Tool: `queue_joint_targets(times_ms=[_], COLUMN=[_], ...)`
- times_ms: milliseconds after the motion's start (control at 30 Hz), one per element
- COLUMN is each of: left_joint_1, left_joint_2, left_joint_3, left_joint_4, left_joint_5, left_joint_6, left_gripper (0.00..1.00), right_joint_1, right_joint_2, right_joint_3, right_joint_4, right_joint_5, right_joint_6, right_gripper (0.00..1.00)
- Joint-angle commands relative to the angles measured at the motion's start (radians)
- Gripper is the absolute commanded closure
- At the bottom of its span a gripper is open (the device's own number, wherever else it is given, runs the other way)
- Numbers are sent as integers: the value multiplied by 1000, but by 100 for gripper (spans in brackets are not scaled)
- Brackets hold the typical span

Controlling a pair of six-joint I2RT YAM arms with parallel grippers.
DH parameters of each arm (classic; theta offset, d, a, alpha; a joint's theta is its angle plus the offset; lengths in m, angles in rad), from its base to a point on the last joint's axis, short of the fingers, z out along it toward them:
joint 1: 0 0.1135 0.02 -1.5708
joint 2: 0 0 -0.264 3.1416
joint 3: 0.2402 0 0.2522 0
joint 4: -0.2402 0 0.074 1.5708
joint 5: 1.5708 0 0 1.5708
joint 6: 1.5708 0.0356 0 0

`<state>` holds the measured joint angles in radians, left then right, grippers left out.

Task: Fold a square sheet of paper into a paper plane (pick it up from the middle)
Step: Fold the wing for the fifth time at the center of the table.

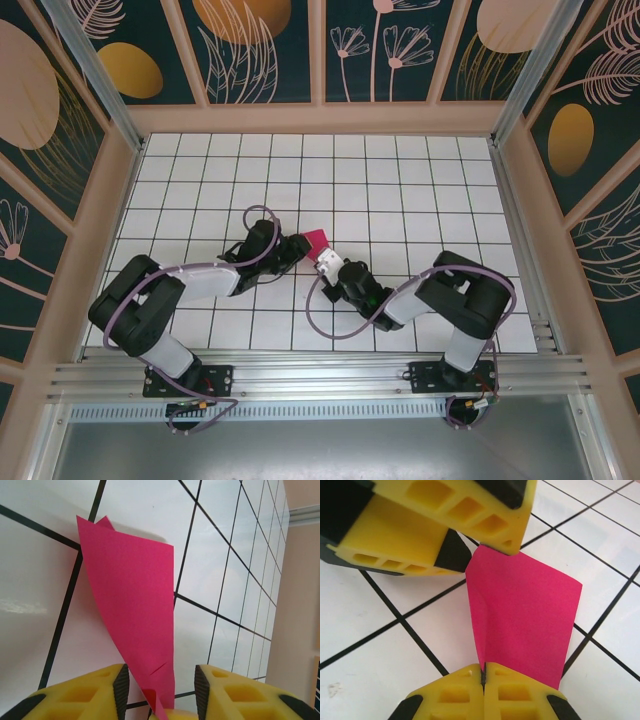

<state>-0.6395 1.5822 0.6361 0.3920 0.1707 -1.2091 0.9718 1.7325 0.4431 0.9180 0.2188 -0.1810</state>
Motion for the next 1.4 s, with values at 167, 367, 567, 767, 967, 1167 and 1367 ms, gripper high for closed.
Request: queue_joint_targets(times_ms=[167, 367, 567, 767, 967, 1167, 1367], left_joint_1=[6, 13, 18, 18, 18, 17, 17], left_joint_2=[-81, -158, -182, -180, -152, -103, -75], left_joint_3=[-13, -41, -76, -116, -129, -118, -119], left_joint_4=[-44, -61, -26, 59, 122, 147, 189], left_joint_5=[-46, -98, -102, -70, -18, 10, 50], left_joint_6=[47, 75, 103, 129, 153, 171, 180], left_gripper=[45, 32, 30, 35, 43, 46, 47], right_joint_1=[-62, -142, -187, -220, -249, -279, -302], right_joint_2=[-63, -67, -44, -7, 29, 57, 82], right_joint_3=[-27, -32, -30, -27, -15, -15, -9], right_joint_4=[75, 69, 87, 137, 159, 174, 177], right_joint_5=[-191, -368, -489, -582, -644, -686, -711], right_joint_6=[106, 251, 385, 526, 651, 757, 840], right_gripper=[99, 100, 100, 100, 100, 100, 100])
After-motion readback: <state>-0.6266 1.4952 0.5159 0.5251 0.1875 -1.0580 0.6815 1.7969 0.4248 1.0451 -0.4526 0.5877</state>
